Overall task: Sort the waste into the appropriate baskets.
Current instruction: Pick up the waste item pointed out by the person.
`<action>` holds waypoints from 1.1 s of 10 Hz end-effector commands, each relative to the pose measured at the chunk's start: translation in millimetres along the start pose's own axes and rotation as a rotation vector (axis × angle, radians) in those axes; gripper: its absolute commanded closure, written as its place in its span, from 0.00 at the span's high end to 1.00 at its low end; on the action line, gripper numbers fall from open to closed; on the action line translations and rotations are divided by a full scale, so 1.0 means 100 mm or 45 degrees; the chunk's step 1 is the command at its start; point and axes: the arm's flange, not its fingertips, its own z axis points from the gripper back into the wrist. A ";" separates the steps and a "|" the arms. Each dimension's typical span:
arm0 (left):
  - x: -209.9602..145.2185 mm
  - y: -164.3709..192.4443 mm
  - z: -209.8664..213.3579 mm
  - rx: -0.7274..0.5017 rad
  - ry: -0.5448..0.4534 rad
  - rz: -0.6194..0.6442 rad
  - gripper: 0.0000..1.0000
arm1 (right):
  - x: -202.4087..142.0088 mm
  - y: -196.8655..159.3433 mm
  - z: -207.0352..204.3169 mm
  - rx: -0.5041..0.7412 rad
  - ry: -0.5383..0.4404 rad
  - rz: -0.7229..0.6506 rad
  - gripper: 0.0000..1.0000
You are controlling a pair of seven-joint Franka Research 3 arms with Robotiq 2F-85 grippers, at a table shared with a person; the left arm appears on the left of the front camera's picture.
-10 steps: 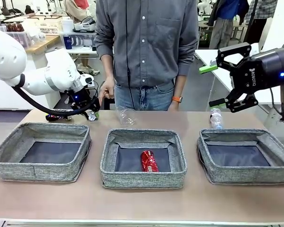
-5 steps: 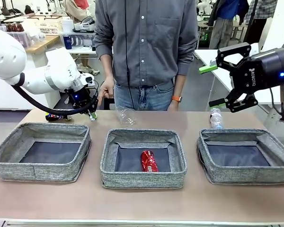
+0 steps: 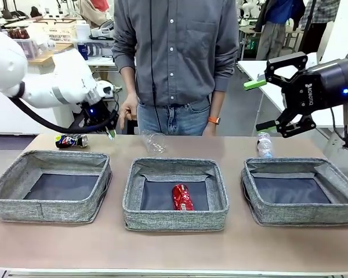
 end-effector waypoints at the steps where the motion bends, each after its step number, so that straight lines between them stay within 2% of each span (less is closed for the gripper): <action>1: -0.55 -0.29 0.92 0.147 -0.031 0.135 0.00 | 0.01 0.01 -0.02 0.038 0.002 0.027 1.00; 2: -0.91 -0.44 1.41 0.093 0.171 0.144 0.00 | 0.01 0.01 -0.02 0.038 0.002 0.027 1.00; 3: -1.25 -0.60 1.88 0.123 0.258 0.121 0.00 | 0.01 0.01 -0.02 0.038 0.002 0.027 1.00; 4: -1.60 -0.77 2.27 0.096 0.238 0.123 0.00 | 0.01 0.01 -0.02 0.038 0.002 0.027 1.00; 5: -2.47 -1.05 2.79 0.070 0.257 0.127 0.00 | 0.01 0.01 -0.02 0.038 0.002 0.027 1.00; 7: -2.52 -1.06 2.81 0.060 0.258 0.116 0.00 | 0.01 0.01 -0.02 0.038 0.002 0.027 1.00; 8: -2.91 -1.11 2.97 -0.086 0.420 0.023 0.00 | 0.01 0.01 -0.02 0.038 0.002 0.027 1.00; 9: -3.30 -1.10 3.11 -0.322 0.392 -0.027 0.00 | 0.01 0.01 -0.02 0.038 0.002 0.027 1.00; 10: -3.49 -1.04 3.17 -0.495 0.269 -0.046 0.00 | 0.01 0.01 -0.02 0.038 0.002 0.027 1.00; 11: -3.10 -1.31 3.10 -0.116 0.374 -0.008 0.00 | 0.01 0.01 -0.02 0.038 0.002 0.027 1.00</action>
